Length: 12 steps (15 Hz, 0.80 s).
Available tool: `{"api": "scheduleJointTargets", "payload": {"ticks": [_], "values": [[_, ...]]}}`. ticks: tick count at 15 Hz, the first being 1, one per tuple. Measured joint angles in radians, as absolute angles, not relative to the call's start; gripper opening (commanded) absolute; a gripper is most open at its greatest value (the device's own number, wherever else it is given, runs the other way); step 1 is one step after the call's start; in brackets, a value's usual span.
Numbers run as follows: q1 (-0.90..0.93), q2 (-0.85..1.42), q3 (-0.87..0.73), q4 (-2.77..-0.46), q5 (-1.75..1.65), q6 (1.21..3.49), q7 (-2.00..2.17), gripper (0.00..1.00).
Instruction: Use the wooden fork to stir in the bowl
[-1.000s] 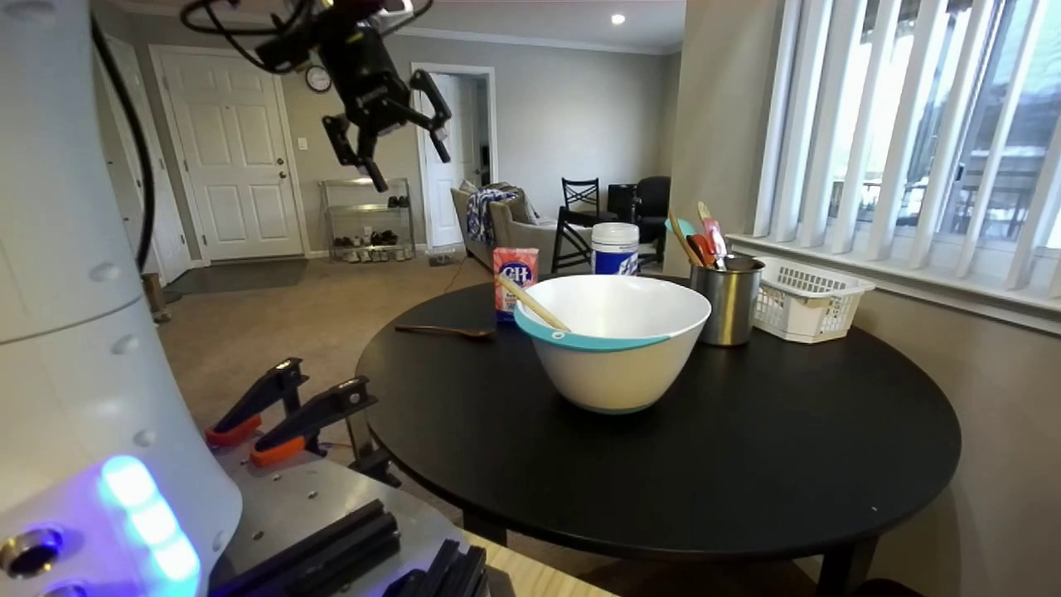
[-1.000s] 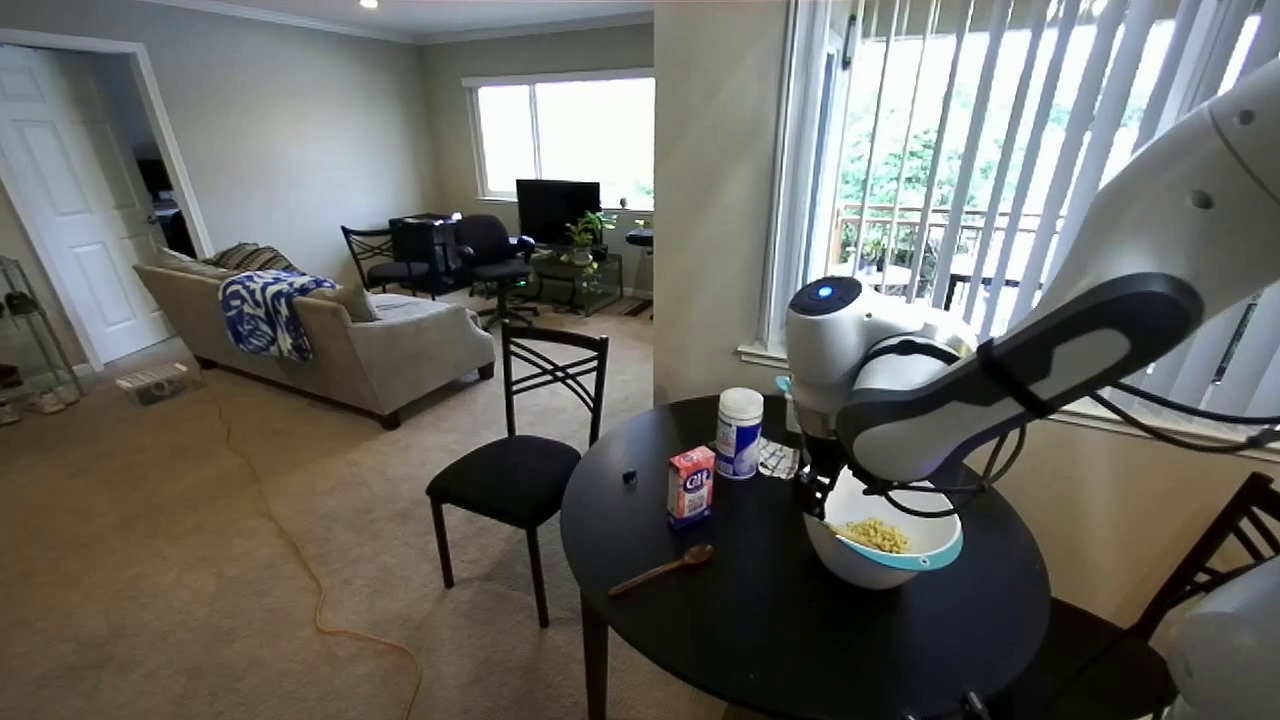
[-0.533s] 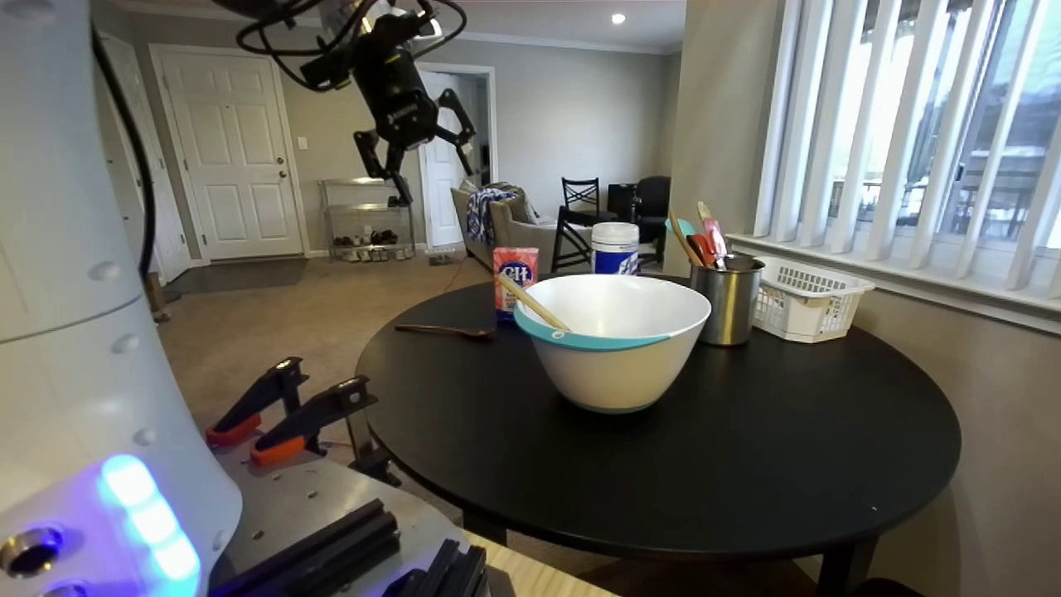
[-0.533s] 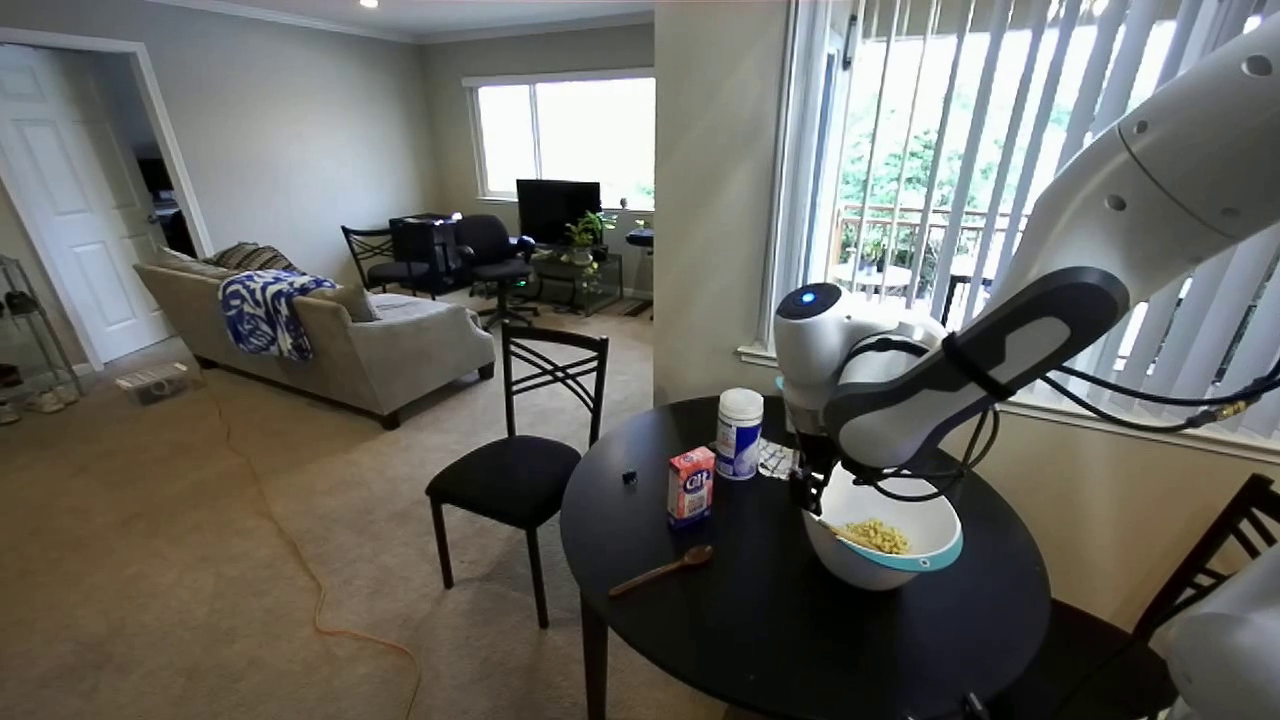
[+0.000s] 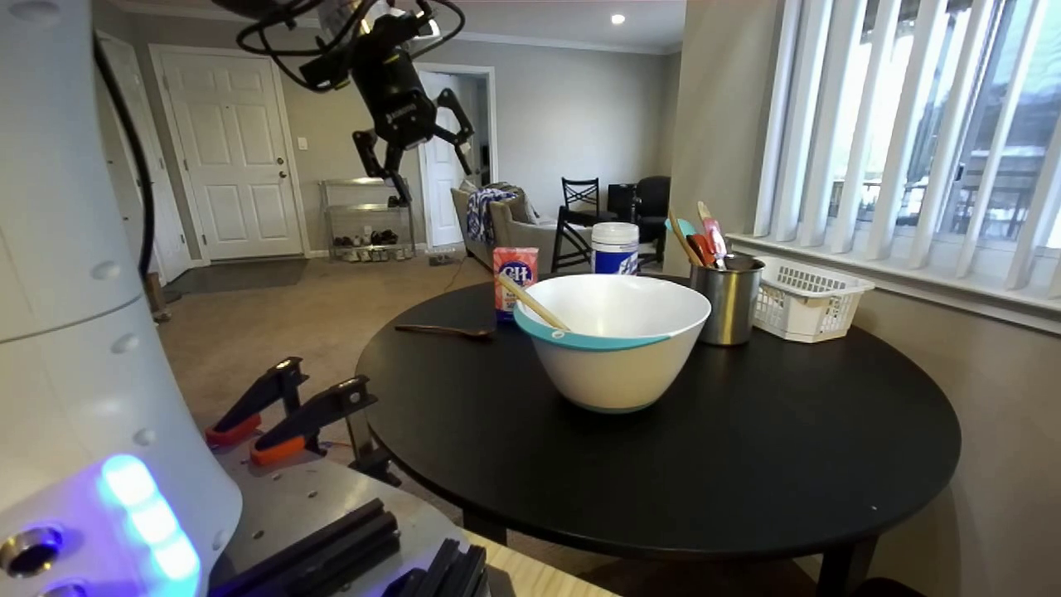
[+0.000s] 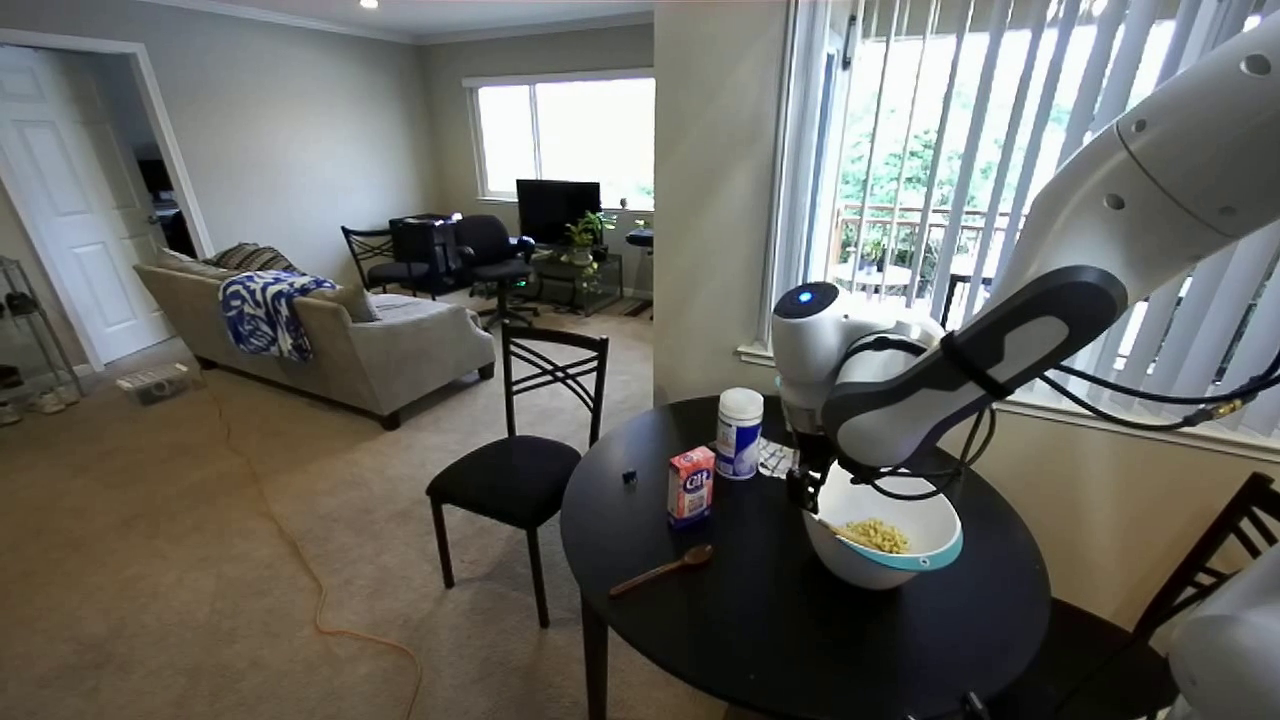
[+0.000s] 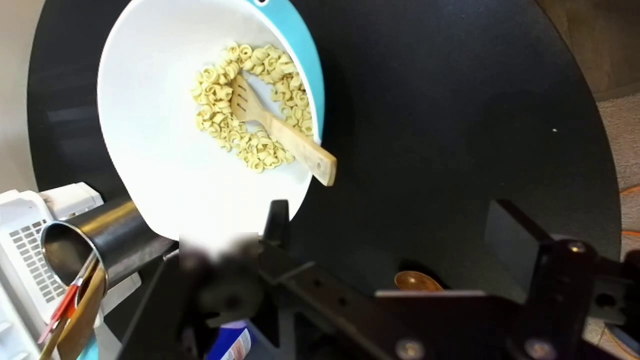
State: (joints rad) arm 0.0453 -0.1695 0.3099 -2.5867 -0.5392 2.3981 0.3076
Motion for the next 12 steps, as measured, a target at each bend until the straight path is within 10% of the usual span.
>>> {"api": "scheduleJointTargets", "payload": {"ticks": [12], "values": [[0.167,0.277,0.193,-2.371,-1.056,2.272,0.721,1.0]]}}
